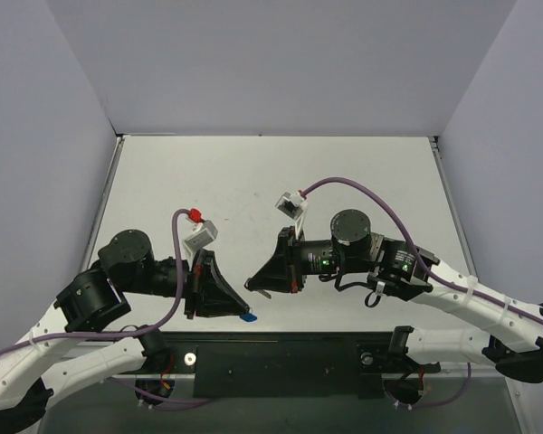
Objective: Remove the keys from the keyring
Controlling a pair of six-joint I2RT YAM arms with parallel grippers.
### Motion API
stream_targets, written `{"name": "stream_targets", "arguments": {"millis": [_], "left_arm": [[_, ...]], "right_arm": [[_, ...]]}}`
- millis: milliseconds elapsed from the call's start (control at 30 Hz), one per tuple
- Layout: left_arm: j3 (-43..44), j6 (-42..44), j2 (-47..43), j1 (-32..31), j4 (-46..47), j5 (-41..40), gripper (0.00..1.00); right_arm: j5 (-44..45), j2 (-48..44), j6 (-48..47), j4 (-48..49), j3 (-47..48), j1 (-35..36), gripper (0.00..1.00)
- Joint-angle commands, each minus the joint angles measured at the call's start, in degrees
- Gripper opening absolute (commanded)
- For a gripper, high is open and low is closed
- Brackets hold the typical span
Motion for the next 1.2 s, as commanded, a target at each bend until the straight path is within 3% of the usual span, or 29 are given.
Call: {"name": "stream_targets", "arguments": {"millis": [0, 333, 533, 767, 1000, 1167], "left_arm": [[1.6, 2.0, 1.5, -0.2, 0.3, 1.9, 0.00], [4.2, 5.6, 4.8, -0.5, -3.9, 3.0, 0.00], [3.7, 6.0, 4.3, -0.5, -4.1, -0.6, 0.00], [3.1, 5.8, 3.6, -0.5, -7.0, -12.5, 0.00], [3.1, 6.1, 5.4, -0.4, -13.2, -28.9, 0.00], [-0.5, 6.3, 6.9, -0.5, -13.4, -34.0, 0.00]], "right_arm": [[1.5, 0.1, -2.1, -0.8, 3.6, 0.0, 0.00], [2.7, 1.4, -4.4, -5.0, 5.4, 1.1, 0.00], [5.6, 0.1, -4.4, -5.0, 4.0, 1.3, 0.00], [18.4, -3.1, -5.2, -9.7, 2.0, 1.6, 0.00], [37.3, -6.7, -5.0, -18.9, -0.5, 1.8, 0.00], [47.3, -6.4, -3.3, -25.9, -2.1, 1.5, 0.00]]}}
